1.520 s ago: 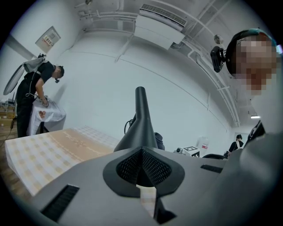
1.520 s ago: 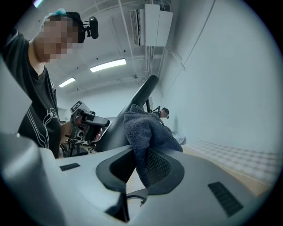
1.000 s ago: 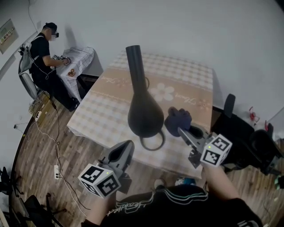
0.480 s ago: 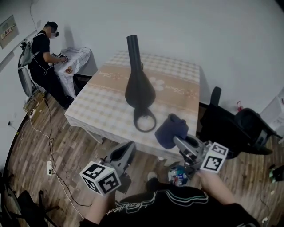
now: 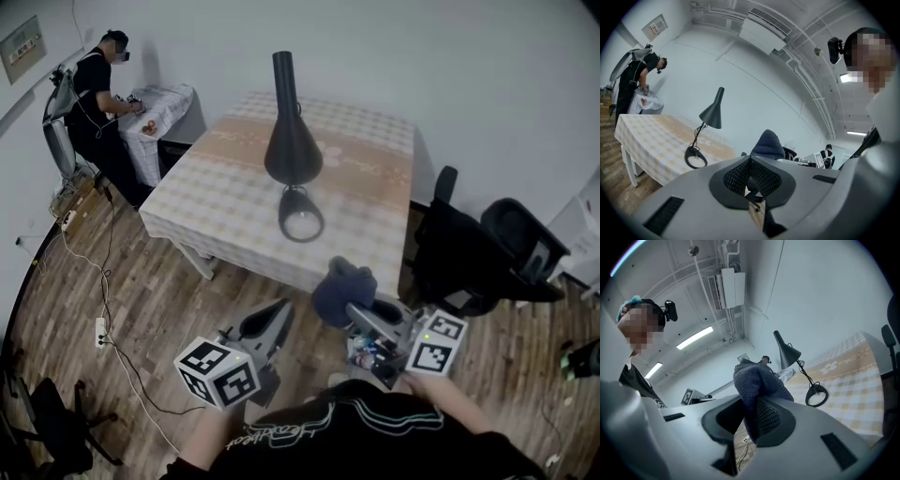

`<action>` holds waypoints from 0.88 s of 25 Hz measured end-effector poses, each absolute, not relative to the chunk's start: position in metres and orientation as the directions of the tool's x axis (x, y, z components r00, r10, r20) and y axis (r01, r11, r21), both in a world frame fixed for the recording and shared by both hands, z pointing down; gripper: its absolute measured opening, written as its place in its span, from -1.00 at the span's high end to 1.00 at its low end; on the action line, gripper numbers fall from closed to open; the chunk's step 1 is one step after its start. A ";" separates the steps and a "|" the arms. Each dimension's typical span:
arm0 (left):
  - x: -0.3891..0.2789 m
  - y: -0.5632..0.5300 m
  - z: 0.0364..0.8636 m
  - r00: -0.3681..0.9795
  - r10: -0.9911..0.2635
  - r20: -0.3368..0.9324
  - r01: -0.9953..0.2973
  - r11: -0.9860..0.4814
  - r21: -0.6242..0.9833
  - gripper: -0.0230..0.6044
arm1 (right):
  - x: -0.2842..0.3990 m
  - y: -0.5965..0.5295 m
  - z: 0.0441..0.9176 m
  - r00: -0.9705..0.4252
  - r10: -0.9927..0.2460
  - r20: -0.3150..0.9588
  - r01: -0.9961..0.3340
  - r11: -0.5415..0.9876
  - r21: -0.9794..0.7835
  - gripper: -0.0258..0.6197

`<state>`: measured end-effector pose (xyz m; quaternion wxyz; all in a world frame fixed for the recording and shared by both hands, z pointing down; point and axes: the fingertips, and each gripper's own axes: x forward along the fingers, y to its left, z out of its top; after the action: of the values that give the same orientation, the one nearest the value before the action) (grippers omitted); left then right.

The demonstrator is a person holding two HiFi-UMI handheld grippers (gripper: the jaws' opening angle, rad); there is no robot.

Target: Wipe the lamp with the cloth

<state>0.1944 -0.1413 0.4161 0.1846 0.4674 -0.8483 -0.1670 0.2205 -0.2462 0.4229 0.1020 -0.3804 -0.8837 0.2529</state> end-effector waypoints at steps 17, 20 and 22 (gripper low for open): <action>0.288 -0.202 0.356 -0.549 -0.826 0.128 -0.753 0.555 0.355 0.93 | 0.292 -0.302 0.373 -0.648 0.761 -0.040 0.692 0.566 -0.448 0.74; 0.299 -0.210 0.345 -0.564 -0.816 0.128 -0.744 0.569 0.349 0.93 | 0.301 -0.311 0.362 -0.637 0.770 -0.045 0.705 0.558 -0.438 0.74; 0.303 -0.212 0.331 -0.577 -0.807 0.126 -0.736 0.580 0.348 0.93 | 0.305 -0.313 0.347 -0.627 0.778 -0.049 0.715 0.549 -0.432 0.74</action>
<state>0.3030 -0.2116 0.3307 0.1369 0.4393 -0.8783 -0.1298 0.3049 -0.3129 0.3469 0.0740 -0.4256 -0.8770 0.2105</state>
